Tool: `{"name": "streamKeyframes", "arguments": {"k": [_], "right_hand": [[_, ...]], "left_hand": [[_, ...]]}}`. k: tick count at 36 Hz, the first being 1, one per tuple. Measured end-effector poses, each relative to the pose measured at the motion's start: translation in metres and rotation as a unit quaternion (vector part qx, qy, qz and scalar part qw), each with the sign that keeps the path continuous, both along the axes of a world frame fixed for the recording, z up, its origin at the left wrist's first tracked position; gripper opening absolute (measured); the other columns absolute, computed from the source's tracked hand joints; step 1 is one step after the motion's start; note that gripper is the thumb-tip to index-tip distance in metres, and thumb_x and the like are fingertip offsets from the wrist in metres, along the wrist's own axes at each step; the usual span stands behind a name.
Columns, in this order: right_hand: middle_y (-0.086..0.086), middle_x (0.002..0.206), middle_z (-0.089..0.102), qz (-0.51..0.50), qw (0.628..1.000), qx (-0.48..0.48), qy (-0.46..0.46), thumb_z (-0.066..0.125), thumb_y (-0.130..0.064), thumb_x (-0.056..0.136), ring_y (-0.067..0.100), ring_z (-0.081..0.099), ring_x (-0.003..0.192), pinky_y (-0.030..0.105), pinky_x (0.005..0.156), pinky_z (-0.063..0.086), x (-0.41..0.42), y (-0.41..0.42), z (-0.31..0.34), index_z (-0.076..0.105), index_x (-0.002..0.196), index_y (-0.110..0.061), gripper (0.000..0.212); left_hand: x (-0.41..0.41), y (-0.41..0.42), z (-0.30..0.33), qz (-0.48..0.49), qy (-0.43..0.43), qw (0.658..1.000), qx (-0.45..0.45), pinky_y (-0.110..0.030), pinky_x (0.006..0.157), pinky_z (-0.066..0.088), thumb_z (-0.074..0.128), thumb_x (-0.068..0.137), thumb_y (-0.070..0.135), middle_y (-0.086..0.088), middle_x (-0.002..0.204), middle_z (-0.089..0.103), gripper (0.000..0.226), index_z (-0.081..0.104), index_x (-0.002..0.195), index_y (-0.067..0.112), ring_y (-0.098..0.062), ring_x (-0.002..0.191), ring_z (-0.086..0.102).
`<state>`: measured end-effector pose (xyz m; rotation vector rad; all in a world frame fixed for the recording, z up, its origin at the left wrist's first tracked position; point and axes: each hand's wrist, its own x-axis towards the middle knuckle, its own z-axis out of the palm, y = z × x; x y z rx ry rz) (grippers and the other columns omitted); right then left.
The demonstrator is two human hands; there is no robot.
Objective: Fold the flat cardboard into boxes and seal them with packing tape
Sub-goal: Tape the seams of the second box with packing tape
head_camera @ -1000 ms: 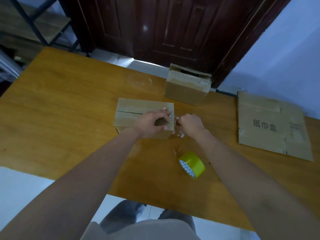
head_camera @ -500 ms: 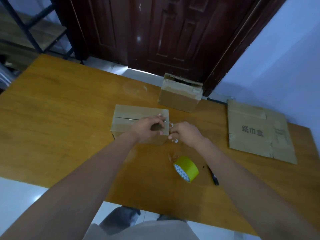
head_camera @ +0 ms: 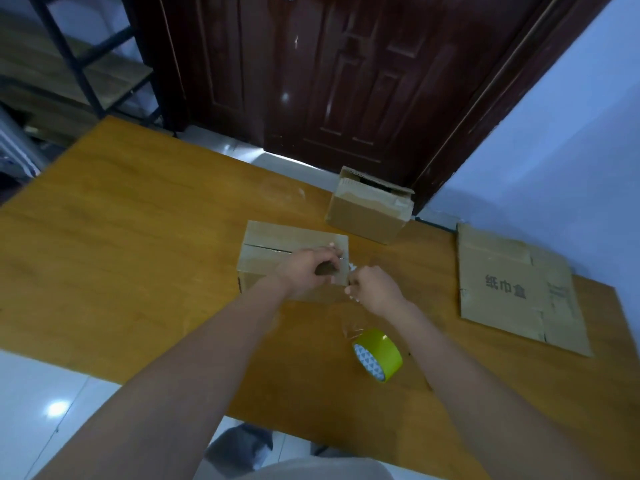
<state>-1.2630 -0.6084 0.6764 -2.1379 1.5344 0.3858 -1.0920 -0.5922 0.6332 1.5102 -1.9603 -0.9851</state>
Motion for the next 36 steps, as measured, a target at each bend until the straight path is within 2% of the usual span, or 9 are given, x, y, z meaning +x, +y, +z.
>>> {"name": "streamKeyframes", "arguments": {"k": [3, 8, 11, 16, 21, 24, 27, 31, 36], "right_hand": [[0.021, 0.099, 0.064, 0.007, 0.999, -0.041, 0.02, 0.055, -0.023, 0.092, 0.034, 0.062, 0.094, 0.033, 0.069, 0.043, 0.005, 0.009, -0.001, 0.063, 0.096, 0.0, 0.025], [0.016, 0.099, 0.064, 0.009, 0.998, -0.058, 0.034, 0.052, -0.026, 0.092, 0.032, 0.062, 0.093, 0.031, 0.067, 0.045, 0.009, 0.014, 0.008, 0.064, 0.098, -0.004, 0.025], [0.01, 0.1, 0.063, -0.041, 0.994, -0.095, -0.031, 0.051, -0.022, 0.09, 0.029, 0.06, 0.093, 0.033, 0.067, 0.046, 0.009, 0.012, 0.016, 0.064, 0.096, -0.01, 0.019], [0.003, 0.125, 0.042, -0.042, 0.98, -0.154, -0.118, 0.045, -0.024, 0.095, 0.024, 0.052, 0.107, 0.038, 0.075, 0.049, 0.026, 0.001, 0.017, 0.046, 0.127, -0.012, 0.034], [0.004, 0.133, 0.029, -0.004, 0.993, -0.103, -0.061, 0.048, -0.02, 0.093, 0.03, 0.05, 0.109, 0.042, 0.083, 0.05, 0.038, -0.001, 0.0, 0.041, 0.133, -0.013, 0.041], [0.003, 0.136, 0.028, -0.019, 0.991, -0.106, -0.08, 0.045, -0.027, 0.097, 0.029, 0.047, 0.114, 0.042, 0.088, 0.049, 0.037, 0.0, -0.006, 0.039, 0.137, -0.013, 0.043], [0.003, 0.138, 0.027, -0.029, 0.991, -0.1, -0.08, 0.045, -0.028, 0.098, 0.029, 0.044, 0.118, 0.044, 0.094, 0.046, 0.038, 0.001, -0.007, 0.036, 0.141, -0.014, 0.046], [0.002, 0.138, 0.027, -0.04, 0.991, -0.102, -0.079, 0.044, -0.023, 0.099, 0.028, 0.043, 0.117, 0.041, 0.092, 0.046, 0.039, 0.003, -0.008, 0.035, 0.142, -0.013, 0.046], [0.003, 0.138, 0.027, -0.053, 0.991, -0.101, -0.07, 0.044, -0.022, 0.099, 0.027, 0.042, 0.117, 0.04, 0.094, 0.045, 0.042, 0.004, -0.009, 0.034, 0.142, -0.013, 0.045]], "left_hand": [[0.0, 0.001, 0.002, -0.005, -0.016, 1.0, -0.013, -0.025, 0.107, 0.029, 0.068, 0.084, 0.014, 0.002, 0.142, 0.049, 0.03, 0.063, 0.114, 0.013, -0.015, 0.135, 0.038], [0.001, 0.002, 0.006, -0.032, -0.065, 0.997, -0.009, -0.036, 0.105, 0.037, 0.064, 0.088, 0.022, 0.006, 0.143, 0.046, 0.027, 0.056, 0.114, 0.019, -0.019, 0.133, 0.04], [-0.001, 0.004, 0.011, -0.035, -0.091, 0.995, -0.007, -0.036, 0.102, 0.039, 0.062, 0.089, 0.021, 0.002, 0.14, 0.049, 0.033, 0.053, 0.121, 0.018, -0.022, 0.127, 0.046], [0.002, 0.012, 0.022, -0.025, -0.095, 0.995, -0.034, -0.032, 0.092, 0.04, 0.053, 0.089, 0.004, -0.002, 0.137, 0.052, 0.024, 0.063, 0.111, 0.011, -0.025, 0.122, 0.05], [0.037, 0.03, 0.028, 0.122, -0.158, 0.971, -0.131, -0.033, 0.088, 0.041, 0.052, 0.086, 0.004, 0.002, 0.14, 0.049, 0.038, 0.057, 0.122, 0.015, -0.024, 0.123, 0.048], [0.071, 0.046, 0.025, 0.269, -0.181, 0.94, -0.109, -0.039, 0.088, 0.038, 0.055, 0.087, 0.015, -0.007, 0.128, 0.052, 0.037, 0.053, 0.123, 0.01, -0.029, 0.117, 0.048], [0.099, 0.065, 0.022, 0.415, -0.077, 0.906, 0.015, -0.042, 0.089, 0.043, 0.059, 0.091, 0.03, -0.012, 0.127, 0.049, 0.045, 0.049, 0.128, 0.006, -0.031, 0.116, 0.048], [0.112, 0.081, 0.022, 0.378, 0.164, 0.884, 0.222, -0.046, 0.089, 0.046, 0.06, 0.093, 0.031, -0.015, 0.124, 0.057, 0.044, 0.055, 0.127, 0.004, -0.032, 0.102, 0.059], [0.108, 0.077, 0.029, 0.427, 0.243, 0.832, 0.257, -0.047, 0.086, 0.047, 0.064, 0.09, 0.023, -0.013, 0.116, 0.059, 0.023, 0.062, 0.106, 0.006, -0.03, 0.096, 0.058]]}}
